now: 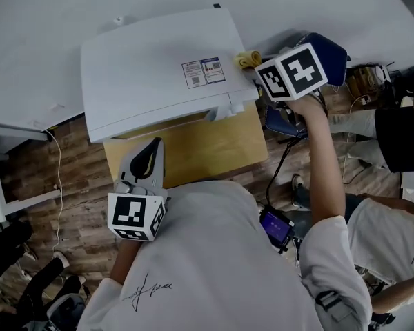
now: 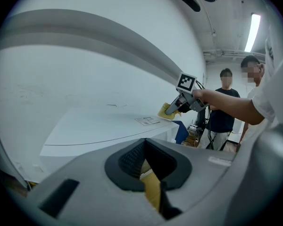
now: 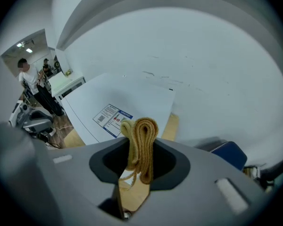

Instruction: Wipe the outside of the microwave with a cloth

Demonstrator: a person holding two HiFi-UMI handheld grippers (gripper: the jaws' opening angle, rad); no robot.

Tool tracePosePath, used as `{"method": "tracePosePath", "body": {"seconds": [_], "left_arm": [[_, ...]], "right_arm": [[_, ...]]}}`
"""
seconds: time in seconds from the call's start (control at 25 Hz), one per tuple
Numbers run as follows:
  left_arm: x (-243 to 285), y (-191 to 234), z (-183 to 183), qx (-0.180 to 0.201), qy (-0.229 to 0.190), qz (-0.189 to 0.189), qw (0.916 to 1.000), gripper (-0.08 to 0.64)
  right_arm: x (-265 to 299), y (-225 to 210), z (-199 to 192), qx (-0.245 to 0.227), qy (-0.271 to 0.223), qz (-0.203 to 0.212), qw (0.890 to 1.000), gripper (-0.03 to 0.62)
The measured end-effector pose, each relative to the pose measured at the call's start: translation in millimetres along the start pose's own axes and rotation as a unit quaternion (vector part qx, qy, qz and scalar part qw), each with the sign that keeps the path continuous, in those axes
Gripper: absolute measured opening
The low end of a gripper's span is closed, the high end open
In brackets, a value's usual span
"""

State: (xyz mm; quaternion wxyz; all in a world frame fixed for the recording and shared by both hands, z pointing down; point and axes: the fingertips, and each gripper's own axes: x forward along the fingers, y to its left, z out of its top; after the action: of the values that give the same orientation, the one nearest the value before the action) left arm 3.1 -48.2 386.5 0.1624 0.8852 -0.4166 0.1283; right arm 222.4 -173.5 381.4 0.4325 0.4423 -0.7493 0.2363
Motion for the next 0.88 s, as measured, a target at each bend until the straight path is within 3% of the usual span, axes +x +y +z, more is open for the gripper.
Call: {"method": "tracePosePath", "body": {"seconds": [0.2, 0.44, 0.88], "left_arm": [[0.6, 3.2, -1.4, -0.001, 0.002, -0.001, 1.0000, -0.005], [-0.9, 2.9, -3.8, -0.002, 0.005, -0.006, 1.0000, -0.005], [-6.4, 0.3, -2.6, -0.004, -0.004, -0.003, 1.0000, -0.005]], "right_arm": [[9.8, -2.1, -10.4, -0.007, 0.019, -0.027, 0.999, 0.120], [12.0, 6.5, -8.9, 0.031, 0.005, -0.005, 0.999, 0.120], [19.3, 49.7, 5.3, -0.005, 0.003, 0.022, 1.000, 0.120]]}}
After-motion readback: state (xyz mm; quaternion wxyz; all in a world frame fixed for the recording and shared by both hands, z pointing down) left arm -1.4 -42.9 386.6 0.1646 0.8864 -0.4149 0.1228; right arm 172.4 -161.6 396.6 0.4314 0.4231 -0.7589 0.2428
